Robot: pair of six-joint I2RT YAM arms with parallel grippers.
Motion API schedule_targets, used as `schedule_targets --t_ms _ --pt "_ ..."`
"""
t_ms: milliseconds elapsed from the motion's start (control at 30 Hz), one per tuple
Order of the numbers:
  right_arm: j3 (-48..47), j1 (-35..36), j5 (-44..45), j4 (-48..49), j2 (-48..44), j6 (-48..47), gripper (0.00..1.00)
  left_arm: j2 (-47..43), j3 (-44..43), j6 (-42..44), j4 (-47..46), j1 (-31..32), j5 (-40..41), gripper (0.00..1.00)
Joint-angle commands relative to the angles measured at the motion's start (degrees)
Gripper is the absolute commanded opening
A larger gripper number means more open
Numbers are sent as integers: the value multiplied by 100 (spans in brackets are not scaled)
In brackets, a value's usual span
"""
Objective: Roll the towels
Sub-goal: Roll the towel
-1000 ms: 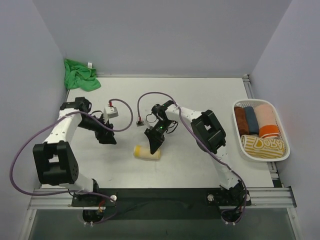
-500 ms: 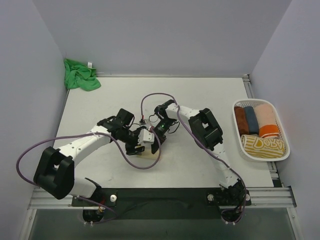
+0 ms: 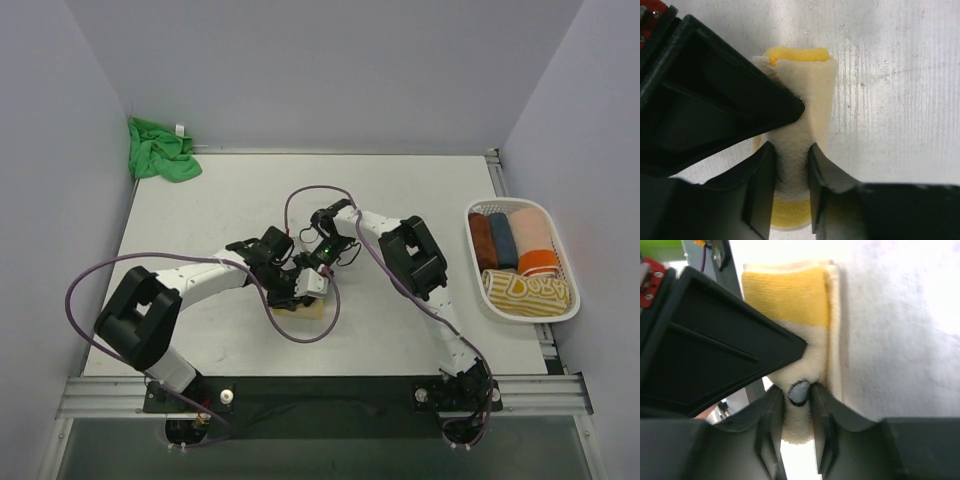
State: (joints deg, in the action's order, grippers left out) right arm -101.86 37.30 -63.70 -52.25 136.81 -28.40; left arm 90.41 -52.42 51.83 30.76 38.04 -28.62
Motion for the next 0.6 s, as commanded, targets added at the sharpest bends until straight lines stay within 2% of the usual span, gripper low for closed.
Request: schedule_targets --t_ms 0,33,133,200,267,333,367,433,567 --pt "289 -240 955 460 -250 289 30 310 -110 -68 490 10 208 31" --pt "342 -319 1148 696 -365 405 36 371 -171 -103 631 -7 147 29" --pt "587 -739 1246 1144 -909 1115 46 688 -435 -147 1255 -77 -222 24" --pt "737 -978 1211 1243 -1452 1467 48 968 -558 -174 1597 -191 -493 24" --pt "1158 -1286 1290 1401 -1928 1522 48 1241 -882 -182 2027 -375 -635 25" --pt "1554 -1409 1544 1724 -2789 1548 45 1733 -1311 -139 2371 -542 -916 26" --pt "2043 -1488 1797 1866 -3088 1592 43 1891 -1436 -86 2486 -622 -1039 26" --pt "2502 -1489 2019 2208 -3853 1741 36 2322 -1830 10 2838 -833 -1215 26" --pt "3286 -1314 2336 2439 -4891 1777 33 3077 -2612 169 3583 -1062 -1339 26"
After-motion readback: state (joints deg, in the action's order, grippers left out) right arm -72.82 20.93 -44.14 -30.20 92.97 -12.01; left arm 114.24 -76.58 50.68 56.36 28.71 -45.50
